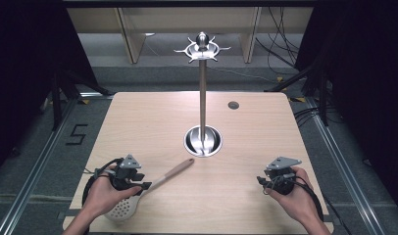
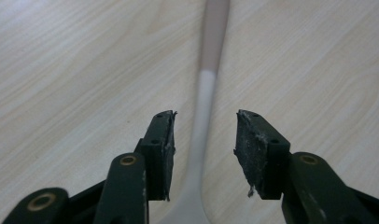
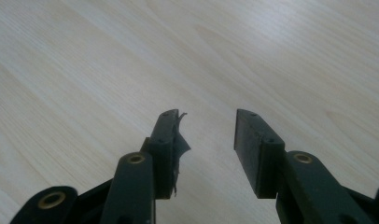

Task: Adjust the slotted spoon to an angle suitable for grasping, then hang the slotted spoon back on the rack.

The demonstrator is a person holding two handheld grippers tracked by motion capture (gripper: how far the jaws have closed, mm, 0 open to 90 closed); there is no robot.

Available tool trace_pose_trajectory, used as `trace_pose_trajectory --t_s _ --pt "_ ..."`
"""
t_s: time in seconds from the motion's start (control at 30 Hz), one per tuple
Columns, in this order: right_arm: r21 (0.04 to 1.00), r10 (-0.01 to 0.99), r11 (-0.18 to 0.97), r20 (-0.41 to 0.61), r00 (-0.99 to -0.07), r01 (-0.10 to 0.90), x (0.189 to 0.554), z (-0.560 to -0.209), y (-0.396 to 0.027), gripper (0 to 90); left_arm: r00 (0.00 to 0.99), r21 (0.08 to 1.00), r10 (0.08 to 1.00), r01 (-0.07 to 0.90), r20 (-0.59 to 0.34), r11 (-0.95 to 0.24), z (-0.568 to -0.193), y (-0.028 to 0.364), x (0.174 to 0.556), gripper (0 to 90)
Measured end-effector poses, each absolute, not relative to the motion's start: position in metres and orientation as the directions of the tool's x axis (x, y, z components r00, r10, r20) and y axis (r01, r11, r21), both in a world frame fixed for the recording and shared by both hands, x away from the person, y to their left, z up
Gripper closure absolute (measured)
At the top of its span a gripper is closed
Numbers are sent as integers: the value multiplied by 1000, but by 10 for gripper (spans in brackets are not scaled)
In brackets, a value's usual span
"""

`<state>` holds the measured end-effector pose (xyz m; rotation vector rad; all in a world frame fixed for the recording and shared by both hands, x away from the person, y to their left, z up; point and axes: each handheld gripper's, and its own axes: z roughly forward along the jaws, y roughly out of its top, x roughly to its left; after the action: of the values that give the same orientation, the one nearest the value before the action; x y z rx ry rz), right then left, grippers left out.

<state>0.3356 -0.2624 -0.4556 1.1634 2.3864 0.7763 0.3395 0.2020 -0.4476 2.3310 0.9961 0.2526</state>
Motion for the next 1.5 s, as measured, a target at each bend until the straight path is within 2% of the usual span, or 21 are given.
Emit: trace_pose_trajectory --t_s 0.1,0.33,0.43,0.93,1.13,1.2,1.5 --pt "617 816 484 -62 -575 621 335 -456 -262 607 725 541 686 600 -57 -589 -448 193 344 584" --pt "612 810 487 -50 -584 623 337 -458 -260 602 757 510 652 578 -43 -637 -450 173 358 582" --pt "634 806 489 -66 -588 600 337 -458 -261 603 765 489 643 572 -27 -659 -455 162 367 575" --pt "640 821 462 -47 -570 614 339 -460 -269 569 770 468 636 582 -53 -665 -454 143 396 554" --pt "652 816 466 -56 -575 598 337 -459 -266 566 783 443 621 570 -37 -692 -452 136 404 562" --pt "647 824 449 -33 -566 616 337 -457 -263 566 799 408 601 556 -20 -724 -450 133 409 562" --pt "651 819 453 -33 -573 609 339 -460 -268 566 800 383 599 566 -39 -730 -458 120 420 575"
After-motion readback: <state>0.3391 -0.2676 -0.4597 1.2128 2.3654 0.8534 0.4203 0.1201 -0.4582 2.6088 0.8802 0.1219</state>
